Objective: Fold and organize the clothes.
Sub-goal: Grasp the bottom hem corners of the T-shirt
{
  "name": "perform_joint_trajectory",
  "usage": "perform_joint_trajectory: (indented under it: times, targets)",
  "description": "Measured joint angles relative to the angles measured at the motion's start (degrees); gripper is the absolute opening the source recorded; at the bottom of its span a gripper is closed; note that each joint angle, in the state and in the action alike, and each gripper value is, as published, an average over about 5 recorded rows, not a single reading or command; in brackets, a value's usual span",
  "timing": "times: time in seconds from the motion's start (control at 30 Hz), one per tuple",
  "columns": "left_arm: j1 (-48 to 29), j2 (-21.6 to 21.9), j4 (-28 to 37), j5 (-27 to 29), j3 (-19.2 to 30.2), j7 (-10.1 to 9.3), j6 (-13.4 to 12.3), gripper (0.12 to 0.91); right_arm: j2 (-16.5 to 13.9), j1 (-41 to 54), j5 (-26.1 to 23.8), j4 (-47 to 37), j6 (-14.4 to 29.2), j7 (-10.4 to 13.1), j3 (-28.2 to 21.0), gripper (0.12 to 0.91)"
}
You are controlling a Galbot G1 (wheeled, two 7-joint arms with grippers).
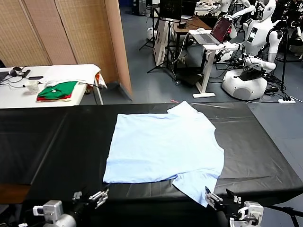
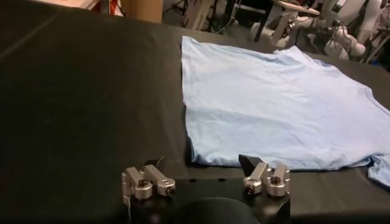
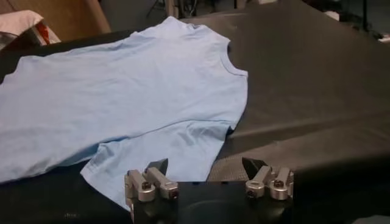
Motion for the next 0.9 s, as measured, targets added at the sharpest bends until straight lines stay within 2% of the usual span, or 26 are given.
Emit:
perform_joint_trajectory:
  times: [0.37,0.5,0.6,0.67,0.77,0.83,0.9]
  targets:
    - [-3.4,-1.0,2.4,-1.3,1.3,-1.18,0.6,0.907,0.9,1.0,-1.1,-1.4,-0.3,0.4,-1.7,0.905]
    - [-5.0,-1.9,3.6,-0.6,2.4,-1.19,0.6,0.907,1.3,1.0,-1.1,-1.7,-0.4,0.5,-2.1,0.835]
    - [-6.3,-2.6,4.4,-0.1,3.5,-1.23,0.6,0.889,1.4,1.0,-1.2,-2.1,-0.4,0.5,-2.3,0.749]
    - [-7.0,-2.9,4.7,0.2,4.2,-1.25,0.6,0.83,1.5,1.0,-1.2,-2.3,-0.4,0.5,-2.3,0.679]
    - [-7.9,-3.3,5.1,0.6,5.1,-1.26,0.6,0.663,1.6,1.1,-1.2,-2.6,-0.3,0.5,-2.4,0.56]
    - [-8.4,-3.5,5.4,0.9,5.7,-1.27,0.6,0.541,1.7,1.1,-1.2,-2.8,-0.3,0.5,-2.4,0.443]
    - [-8.8,-3.6,5.7,1.2,6.2,-1.31,0.7,0.458,1.7,1.0,-1.2,-3.0,-0.4,0.5,-2.5,0.331]
